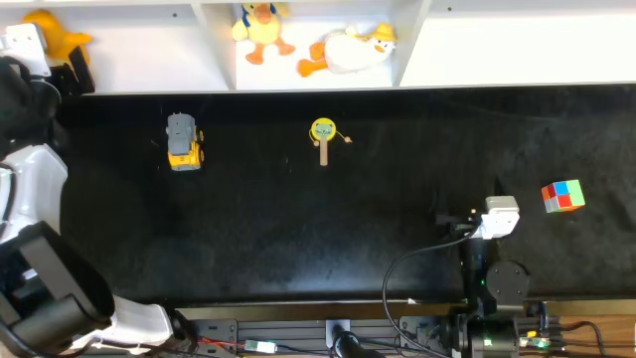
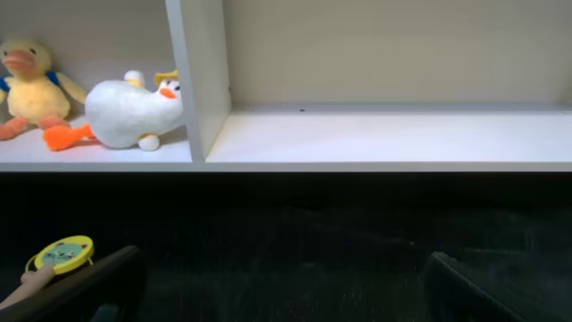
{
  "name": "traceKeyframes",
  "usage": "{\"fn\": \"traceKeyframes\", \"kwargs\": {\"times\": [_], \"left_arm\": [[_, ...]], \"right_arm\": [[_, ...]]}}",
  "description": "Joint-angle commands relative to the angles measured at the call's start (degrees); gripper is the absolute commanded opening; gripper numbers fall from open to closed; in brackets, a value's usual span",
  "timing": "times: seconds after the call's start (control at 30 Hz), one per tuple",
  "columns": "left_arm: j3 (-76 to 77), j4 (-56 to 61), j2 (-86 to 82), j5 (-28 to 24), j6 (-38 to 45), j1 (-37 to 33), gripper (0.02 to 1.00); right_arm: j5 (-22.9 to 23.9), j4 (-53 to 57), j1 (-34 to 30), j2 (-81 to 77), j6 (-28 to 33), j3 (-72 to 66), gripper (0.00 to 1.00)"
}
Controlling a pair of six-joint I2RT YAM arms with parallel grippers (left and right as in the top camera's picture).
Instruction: Store Toys
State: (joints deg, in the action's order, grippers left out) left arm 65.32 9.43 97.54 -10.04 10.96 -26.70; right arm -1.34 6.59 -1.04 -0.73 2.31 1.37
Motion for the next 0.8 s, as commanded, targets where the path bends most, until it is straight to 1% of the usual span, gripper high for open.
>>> {"fn": "traceKeyframes", "kwargs": {"times": [0.03, 0.5, 0.8], "left_arm": [[0.33, -1.05, 0.17, -0.37, -2.08, 0.20, 0.998], [-3.85, -9.14, -7.87, -0.35, -2.03, 0.20, 0.998], [-11.17, -10.32, -15.80, -0.35, -2.05, 0.20, 0.998]], "right_arm": [[-0.52, -0.20, -0.11, 0.52, -0.22, -0.15, 0.996], [-0.52, -0.20, -0.11, 0.52, -0.20, -0.15, 0.996], [-0.52, -0.20, -0.11, 0.52, -0.20, -0.15, 0.993]]}}
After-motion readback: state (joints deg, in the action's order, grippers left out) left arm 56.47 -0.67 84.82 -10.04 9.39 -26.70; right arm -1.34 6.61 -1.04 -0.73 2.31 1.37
